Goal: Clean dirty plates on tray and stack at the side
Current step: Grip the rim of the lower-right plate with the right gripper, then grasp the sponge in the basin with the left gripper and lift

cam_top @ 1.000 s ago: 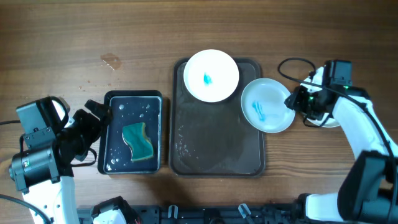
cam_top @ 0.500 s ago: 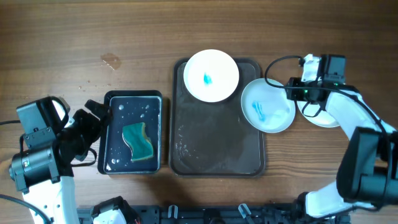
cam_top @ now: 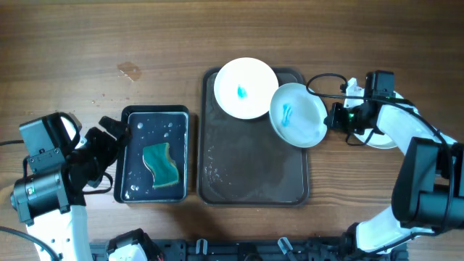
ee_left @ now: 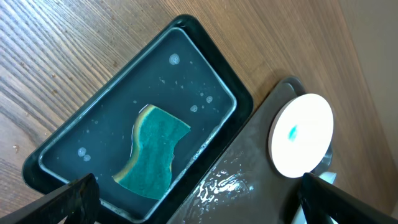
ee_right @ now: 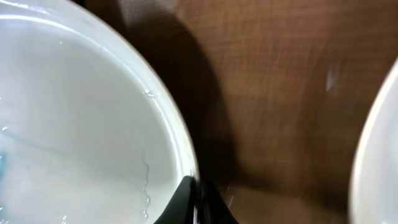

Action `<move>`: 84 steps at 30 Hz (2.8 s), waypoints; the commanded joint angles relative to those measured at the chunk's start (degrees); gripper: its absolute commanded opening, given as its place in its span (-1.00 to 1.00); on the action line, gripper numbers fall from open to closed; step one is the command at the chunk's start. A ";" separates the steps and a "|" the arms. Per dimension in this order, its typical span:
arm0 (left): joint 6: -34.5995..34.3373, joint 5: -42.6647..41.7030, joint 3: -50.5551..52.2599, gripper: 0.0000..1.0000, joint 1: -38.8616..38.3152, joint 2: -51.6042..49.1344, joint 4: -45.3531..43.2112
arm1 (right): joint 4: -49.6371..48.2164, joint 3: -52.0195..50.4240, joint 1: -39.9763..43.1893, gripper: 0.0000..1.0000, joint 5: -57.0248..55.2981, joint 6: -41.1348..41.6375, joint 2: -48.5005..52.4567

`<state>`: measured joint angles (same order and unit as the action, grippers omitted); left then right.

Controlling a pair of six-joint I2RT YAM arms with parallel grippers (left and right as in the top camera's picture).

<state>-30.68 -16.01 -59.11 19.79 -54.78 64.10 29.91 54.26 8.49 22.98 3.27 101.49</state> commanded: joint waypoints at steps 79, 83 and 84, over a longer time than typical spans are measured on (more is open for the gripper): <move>-6.91 24.65 11.52 0.06 -26.69 -31.87 -16.55 | 24.81 3.37 -28.89 -0.45 -11.41 17.90 -36.06; -5.73 25.86 13.31 -0.33 -26.67 -36.81 -26.36 | 24.70 3.37 -28.89 -0.45 -11.41 17.92 -36.06; -5.70 24.94 13.31 -0.65 -26.67 -37.31 -27.63 | 24.79 3.37 -28.89 -0.45 -11.39 17.90 -36.06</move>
<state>-37.32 7.07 -46.54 -6.87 -89.45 39.57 54.83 56.90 -20.58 11.73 22.15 65.06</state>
